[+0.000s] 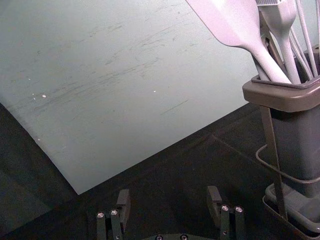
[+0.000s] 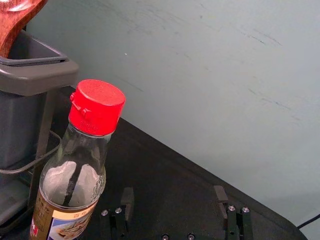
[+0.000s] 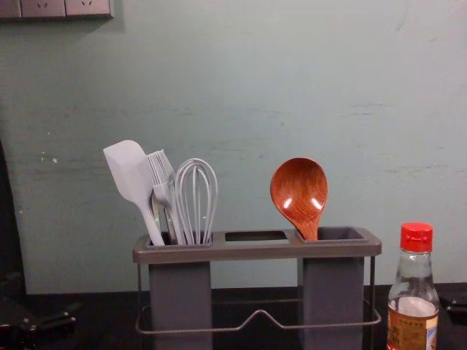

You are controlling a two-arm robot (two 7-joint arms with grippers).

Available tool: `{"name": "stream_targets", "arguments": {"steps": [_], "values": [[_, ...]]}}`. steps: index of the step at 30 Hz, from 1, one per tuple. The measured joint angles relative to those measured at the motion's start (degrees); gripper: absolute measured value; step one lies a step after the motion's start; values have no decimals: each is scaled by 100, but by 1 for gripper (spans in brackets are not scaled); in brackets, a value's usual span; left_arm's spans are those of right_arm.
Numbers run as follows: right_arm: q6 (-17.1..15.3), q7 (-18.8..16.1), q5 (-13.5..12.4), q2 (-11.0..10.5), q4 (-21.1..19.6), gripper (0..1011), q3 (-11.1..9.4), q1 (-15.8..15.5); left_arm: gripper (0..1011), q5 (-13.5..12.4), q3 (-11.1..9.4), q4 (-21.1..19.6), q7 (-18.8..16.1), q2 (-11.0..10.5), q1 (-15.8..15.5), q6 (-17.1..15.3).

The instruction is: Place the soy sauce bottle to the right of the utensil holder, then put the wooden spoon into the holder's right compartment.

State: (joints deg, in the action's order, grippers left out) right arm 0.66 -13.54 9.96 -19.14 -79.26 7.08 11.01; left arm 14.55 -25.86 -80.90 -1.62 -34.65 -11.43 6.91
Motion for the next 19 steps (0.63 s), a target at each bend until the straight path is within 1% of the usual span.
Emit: {"name": "stream_targets", "arguments": {"steps": [19], "values": [[3, 0, 1, 0, 0, 1002, 0, 4, 1005, 0, 0, 0, 0, 0, 0, 0]]}}
